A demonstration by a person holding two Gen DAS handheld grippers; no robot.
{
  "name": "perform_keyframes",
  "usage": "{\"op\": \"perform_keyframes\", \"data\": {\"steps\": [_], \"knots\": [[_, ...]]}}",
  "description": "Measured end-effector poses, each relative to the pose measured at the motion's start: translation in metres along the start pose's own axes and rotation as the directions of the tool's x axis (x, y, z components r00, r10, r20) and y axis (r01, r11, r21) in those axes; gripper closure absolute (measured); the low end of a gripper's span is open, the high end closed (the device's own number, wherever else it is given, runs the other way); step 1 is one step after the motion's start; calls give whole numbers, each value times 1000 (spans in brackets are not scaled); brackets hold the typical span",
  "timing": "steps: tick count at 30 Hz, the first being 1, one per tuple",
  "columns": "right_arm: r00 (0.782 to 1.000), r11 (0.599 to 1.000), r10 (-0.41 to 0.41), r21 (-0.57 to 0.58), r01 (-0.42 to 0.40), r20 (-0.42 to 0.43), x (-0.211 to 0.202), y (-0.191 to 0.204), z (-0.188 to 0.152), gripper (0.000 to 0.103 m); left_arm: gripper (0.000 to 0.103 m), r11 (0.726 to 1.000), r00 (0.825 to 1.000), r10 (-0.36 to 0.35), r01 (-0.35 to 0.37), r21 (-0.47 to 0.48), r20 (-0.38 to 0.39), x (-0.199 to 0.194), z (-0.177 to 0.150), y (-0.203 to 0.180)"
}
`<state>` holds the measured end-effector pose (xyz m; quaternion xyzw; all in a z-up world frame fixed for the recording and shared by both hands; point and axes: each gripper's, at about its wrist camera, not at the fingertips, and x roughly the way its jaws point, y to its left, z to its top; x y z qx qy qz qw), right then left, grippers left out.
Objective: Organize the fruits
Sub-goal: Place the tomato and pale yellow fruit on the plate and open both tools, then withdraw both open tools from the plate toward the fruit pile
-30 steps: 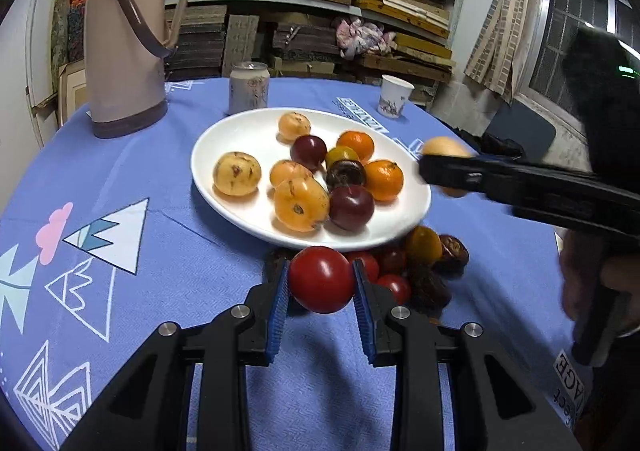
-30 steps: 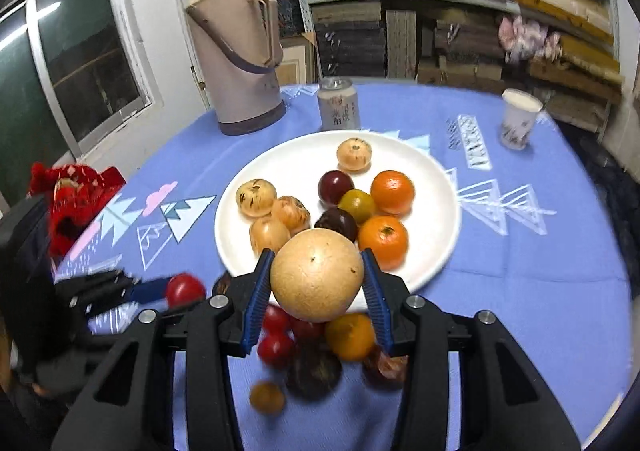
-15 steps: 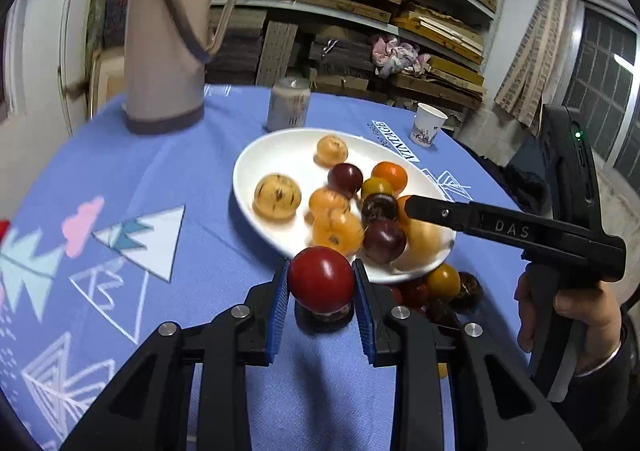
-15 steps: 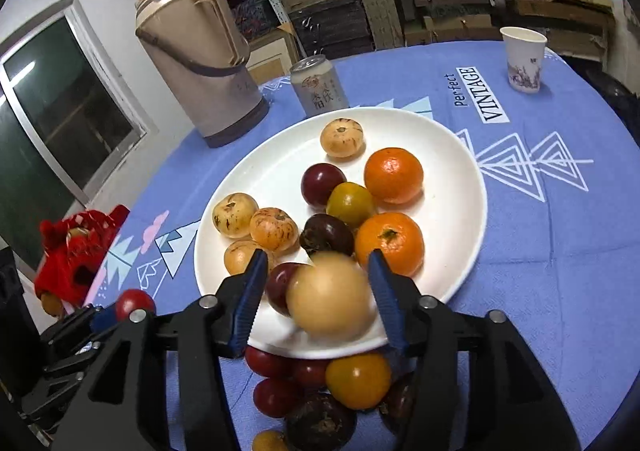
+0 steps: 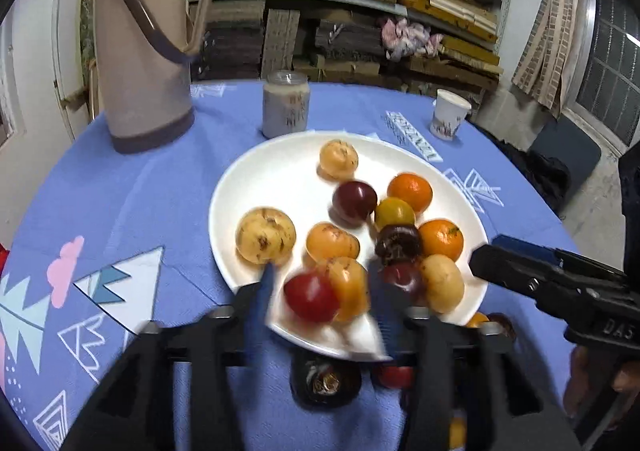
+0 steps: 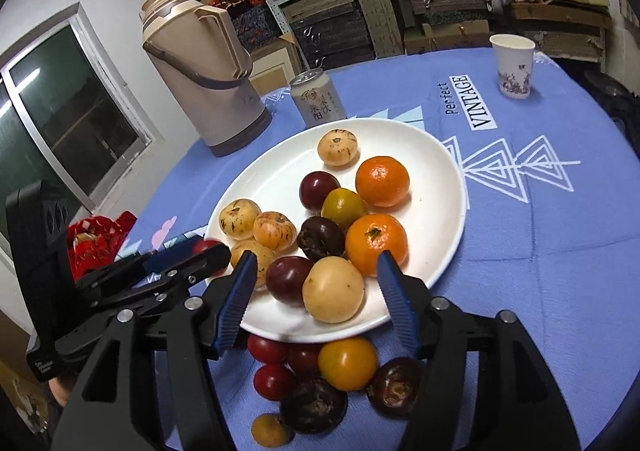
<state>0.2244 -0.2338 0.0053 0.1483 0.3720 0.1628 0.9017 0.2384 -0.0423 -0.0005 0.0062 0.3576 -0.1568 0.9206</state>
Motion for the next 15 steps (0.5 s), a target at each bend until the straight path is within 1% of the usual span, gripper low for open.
{"op": "perform_keyframes", "data": {"steps": [1, 2, 3, 5, 10, 13, 15], "knots": [[1000, 1000, 0, -6, 0, 2, -2, 1, -1, 41, 25, 1000, 1000, 10, -10, -5, 23, -3, 1, 1], [1000, 1000, -2, -18, 2, 5, -5, 3, -2, 41, 23, 1000, 998, 13, -12, -16, 57, -9, 0, 3], [1000, 1000, -5, -27, 5, 7, -7, 5, -3, 41, 23, 1000, 998, 1, 0, -19, 68, -12, 0, 3], [1000, 999, -12, -46, 12, 5, -10, 6, -4, 41, 23, 1000, 998, -26, 27, -13, 58, -13, -1, 2], [997, 996, -69, -63, 66, -35, -11, -2, -12, 37, 23, 999, 1000, -15, 14, 34, 26, -14, -8, 3], [994, 994, -95, -63, 92, -55, -10, -8, -18, 36, 23, 1000, 1000, -22, 22, 16, 12, -15, -12, 12], [992, 991, -112, -77, 108, -59, -12, -9, -21, 35, 17, 1000, 1000, -28, 28, -7, -11, -17, -17, 20]]}}
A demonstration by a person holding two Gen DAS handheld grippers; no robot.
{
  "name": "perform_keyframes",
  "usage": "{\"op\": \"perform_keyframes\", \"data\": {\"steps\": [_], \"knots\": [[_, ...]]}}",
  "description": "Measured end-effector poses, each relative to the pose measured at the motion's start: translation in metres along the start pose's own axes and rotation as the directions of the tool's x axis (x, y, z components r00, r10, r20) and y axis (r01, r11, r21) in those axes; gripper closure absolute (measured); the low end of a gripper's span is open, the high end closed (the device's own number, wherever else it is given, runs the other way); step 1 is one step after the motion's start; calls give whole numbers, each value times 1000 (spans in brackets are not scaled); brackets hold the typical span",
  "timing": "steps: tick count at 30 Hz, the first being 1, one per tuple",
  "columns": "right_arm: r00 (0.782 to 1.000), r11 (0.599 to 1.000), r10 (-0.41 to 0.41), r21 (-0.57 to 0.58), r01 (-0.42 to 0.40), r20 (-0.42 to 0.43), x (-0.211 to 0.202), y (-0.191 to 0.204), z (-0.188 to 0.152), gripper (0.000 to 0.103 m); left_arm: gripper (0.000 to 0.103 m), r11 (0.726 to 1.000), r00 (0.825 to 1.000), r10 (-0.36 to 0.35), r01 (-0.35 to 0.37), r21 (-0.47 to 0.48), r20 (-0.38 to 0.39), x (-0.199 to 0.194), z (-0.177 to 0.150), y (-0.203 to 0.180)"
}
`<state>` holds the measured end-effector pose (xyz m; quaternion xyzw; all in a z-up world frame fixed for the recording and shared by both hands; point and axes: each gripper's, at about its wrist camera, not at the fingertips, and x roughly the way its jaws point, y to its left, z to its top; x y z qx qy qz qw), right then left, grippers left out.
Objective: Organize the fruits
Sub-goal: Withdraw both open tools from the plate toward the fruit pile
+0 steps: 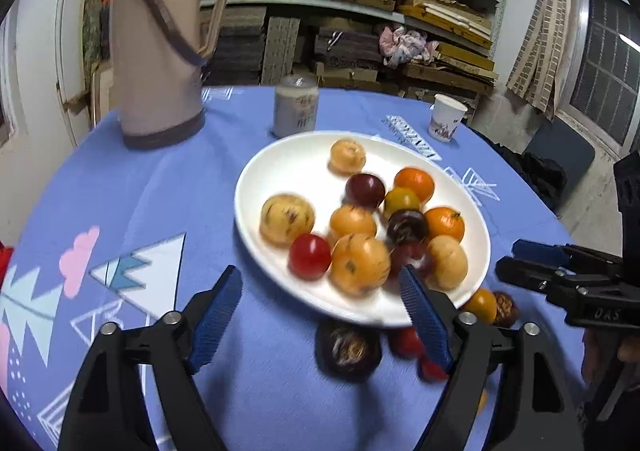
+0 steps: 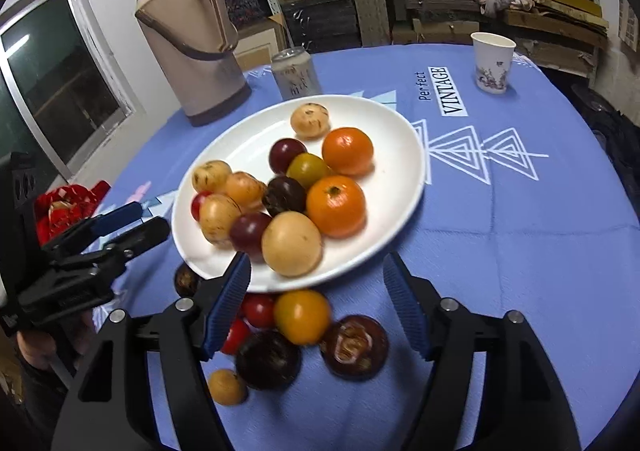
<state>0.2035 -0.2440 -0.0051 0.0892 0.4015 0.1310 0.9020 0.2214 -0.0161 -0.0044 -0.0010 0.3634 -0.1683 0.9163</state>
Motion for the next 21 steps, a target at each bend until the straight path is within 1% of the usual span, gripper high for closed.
{"op": "perform_keyframes", "data": {"steps": [2, 4, 10, 14, 21], "knots": [[1000, 1000, -16, -19, 16, -4, -2, 1, -3, 35, 15, 1000, 1000, 8, -8, -13, -18, 1, -6, 5], [1000, 998, -25, -51, 25, -10, -5, 3, -10, 35, 15, 1000, 999, 12, -12, 1, -32, 2, -10, 4], [996, 993, -76, -96, 72, -44, -7, -2, -30, 35, 15, 997, 999, 15, -11, 81, -49, 2, -18, -9], [990, 989, -107, -113, 97, -91, 2, -7, -41, 43, 15, 993, 997, 16, -7, 118, -71, 4, -24, -16], [983, 985, -138, -122, 123, -117, 17, -9, -48, 44, 15, 987, 992, 26, -6, 158, -123, 11, -34, -23]]}}
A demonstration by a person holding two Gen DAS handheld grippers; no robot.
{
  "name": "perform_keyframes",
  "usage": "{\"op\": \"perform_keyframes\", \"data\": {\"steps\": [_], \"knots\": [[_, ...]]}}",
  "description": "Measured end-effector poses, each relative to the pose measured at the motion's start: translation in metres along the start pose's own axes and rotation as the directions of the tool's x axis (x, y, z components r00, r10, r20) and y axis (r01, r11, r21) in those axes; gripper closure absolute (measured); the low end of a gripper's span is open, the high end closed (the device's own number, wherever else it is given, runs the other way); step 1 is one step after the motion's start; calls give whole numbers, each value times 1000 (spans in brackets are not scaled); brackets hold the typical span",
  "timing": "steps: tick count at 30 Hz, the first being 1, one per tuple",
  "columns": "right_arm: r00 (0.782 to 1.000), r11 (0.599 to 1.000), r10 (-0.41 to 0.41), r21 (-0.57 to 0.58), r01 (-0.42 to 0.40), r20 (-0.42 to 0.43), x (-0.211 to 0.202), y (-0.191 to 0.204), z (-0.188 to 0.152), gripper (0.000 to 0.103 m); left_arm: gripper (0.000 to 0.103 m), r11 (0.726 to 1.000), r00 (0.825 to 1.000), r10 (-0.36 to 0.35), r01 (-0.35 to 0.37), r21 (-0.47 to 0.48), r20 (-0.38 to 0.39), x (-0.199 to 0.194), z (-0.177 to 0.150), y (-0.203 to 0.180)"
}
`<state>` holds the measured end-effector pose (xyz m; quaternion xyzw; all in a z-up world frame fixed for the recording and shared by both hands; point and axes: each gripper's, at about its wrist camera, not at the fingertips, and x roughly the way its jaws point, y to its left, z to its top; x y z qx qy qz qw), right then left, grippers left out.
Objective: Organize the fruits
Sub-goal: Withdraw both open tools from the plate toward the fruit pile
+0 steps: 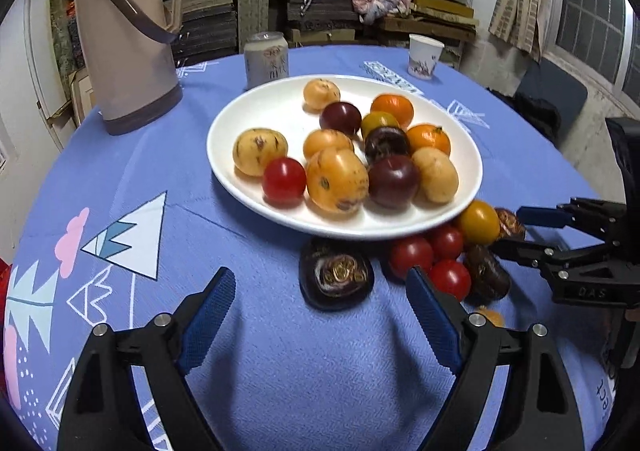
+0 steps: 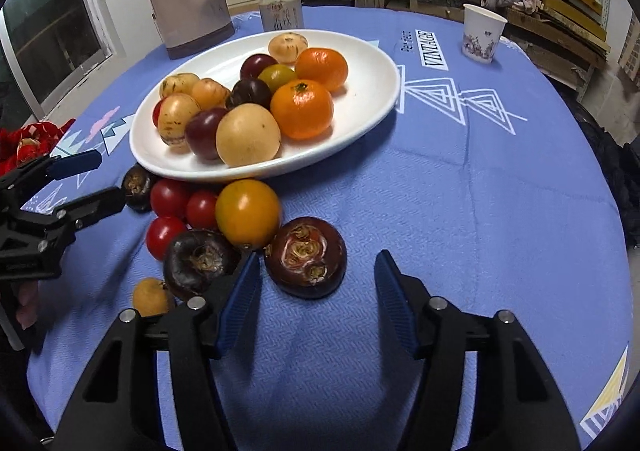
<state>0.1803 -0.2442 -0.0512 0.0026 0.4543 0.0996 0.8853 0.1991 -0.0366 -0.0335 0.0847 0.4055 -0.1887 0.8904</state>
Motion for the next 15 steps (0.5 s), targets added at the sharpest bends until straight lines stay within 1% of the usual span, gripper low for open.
{"op": "perform_keyframes", "data": {"steps": [2, 8, 10, 11, 12, 15], "knots": [[1000, 1000, -23, -9, 23, 5, 4, 2, 0, 44, 15, 1000, 1000, 2, -2, 5, -15, 3, -1, -1], [999, 999, -43, -27, 44, 22, 6, 6, 0, 44, 15, 1000, 999, 6, -5, 14, -41, 13, -2, -5], [998, 998, -52, -38, 53, 22, 6, 8, -1, 48, 17, 1000, 999, 0, 0, 11, -48, 17, -3, -5], [998, 997, -57, -49, 58, 22, 5, 11, -1, 52, 21, 1000, 999, -2, 3, 10, -53, 20, -4, -5], [998, 997, -57, -57, 59, 23, 4, 13, -2, 59, 24, 1000, 998, -4, 5, 14, -57, 21, -4, -5], [998, 994, -66, -83, 68, 25, 3, 20, -4, 60, 43, 1000, 998, -5, 6, 20, -58, 25, -4, -6]]}}
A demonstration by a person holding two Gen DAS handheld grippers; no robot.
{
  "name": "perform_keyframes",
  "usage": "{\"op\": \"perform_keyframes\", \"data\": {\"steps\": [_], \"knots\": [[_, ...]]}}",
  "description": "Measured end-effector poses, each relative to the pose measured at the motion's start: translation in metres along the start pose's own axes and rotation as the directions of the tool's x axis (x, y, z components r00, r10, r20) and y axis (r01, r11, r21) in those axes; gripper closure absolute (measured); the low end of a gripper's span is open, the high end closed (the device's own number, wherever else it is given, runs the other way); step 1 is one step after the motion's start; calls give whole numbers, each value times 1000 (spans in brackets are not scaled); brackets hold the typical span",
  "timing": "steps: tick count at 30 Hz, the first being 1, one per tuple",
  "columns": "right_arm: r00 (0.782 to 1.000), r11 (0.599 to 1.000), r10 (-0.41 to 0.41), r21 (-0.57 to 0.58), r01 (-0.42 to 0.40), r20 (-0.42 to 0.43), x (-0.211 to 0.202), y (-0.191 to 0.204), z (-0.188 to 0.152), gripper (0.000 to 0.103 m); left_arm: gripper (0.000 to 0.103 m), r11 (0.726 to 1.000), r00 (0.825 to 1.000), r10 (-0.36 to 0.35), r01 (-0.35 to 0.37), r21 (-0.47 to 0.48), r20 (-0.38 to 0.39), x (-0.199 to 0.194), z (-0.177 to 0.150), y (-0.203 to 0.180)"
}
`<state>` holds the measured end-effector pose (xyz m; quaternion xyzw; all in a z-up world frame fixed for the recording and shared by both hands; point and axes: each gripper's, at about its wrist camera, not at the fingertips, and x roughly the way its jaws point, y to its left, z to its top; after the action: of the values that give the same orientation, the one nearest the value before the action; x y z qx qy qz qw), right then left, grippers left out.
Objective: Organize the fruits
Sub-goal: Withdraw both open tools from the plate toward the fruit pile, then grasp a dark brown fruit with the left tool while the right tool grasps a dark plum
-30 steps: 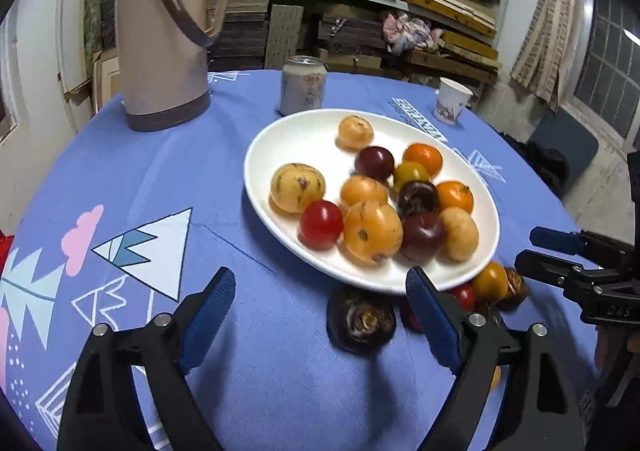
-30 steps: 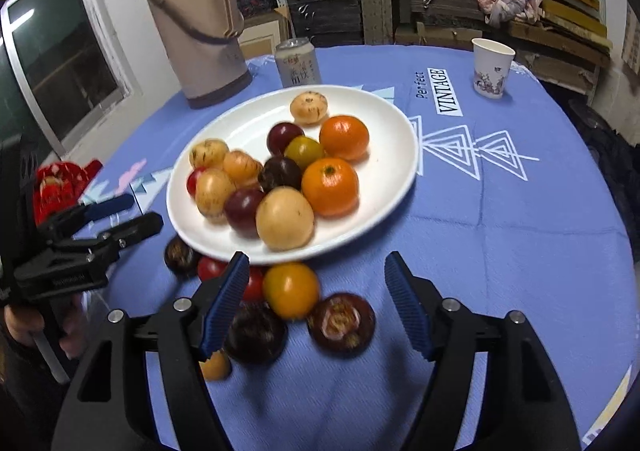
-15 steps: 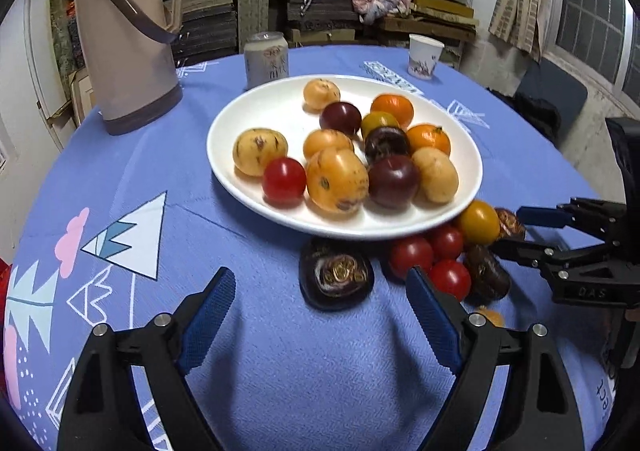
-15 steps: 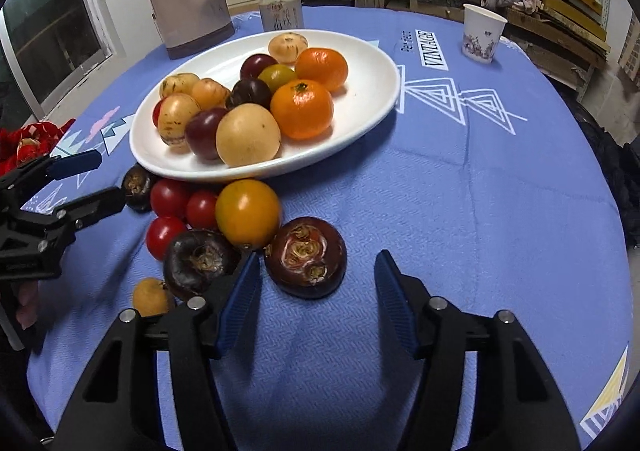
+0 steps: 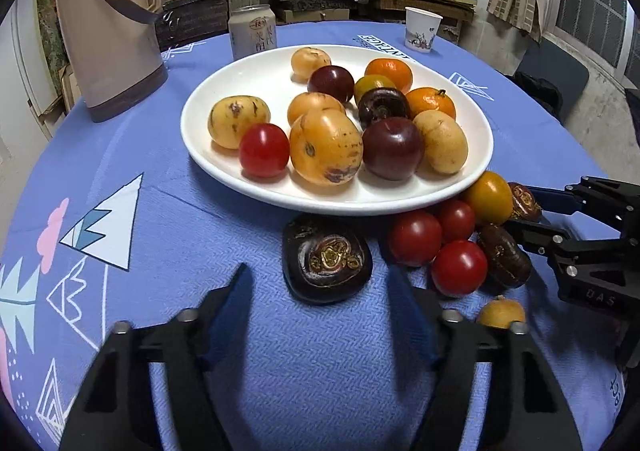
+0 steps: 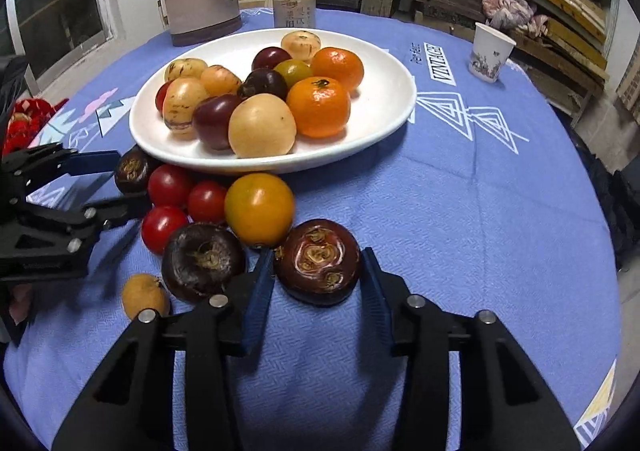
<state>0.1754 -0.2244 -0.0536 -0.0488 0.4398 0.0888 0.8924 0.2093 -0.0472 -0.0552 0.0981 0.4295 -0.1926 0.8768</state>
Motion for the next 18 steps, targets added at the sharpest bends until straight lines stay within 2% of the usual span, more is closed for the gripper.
{"op": "perform_keyframes", "data": {"steps": [3, 7, 14, 18], "knots": [[1000, 1000, 10, -4, -10, 2, -2, 1, -2, 60, 57, 1000, 1000, -15, 15, -2, 16, -2, 1, 1], [999, 999, 35, 2, -35, 14, -7, -1, -4, 60, 58, 1000, 1000, -23, 23, -3, 18, -3, 0, 0], [992, 988, 106, 105, -112, 61, -18, -25, -5, 60, 58, 999, 997, -47, 47, -2, 57, -16, 1, -2], [985, 979, 149, 128, -159, 84, -21, -29, -3, 60, 58, 998, 995, -63, 62, 12, 80, -22, 0, -6]]}}
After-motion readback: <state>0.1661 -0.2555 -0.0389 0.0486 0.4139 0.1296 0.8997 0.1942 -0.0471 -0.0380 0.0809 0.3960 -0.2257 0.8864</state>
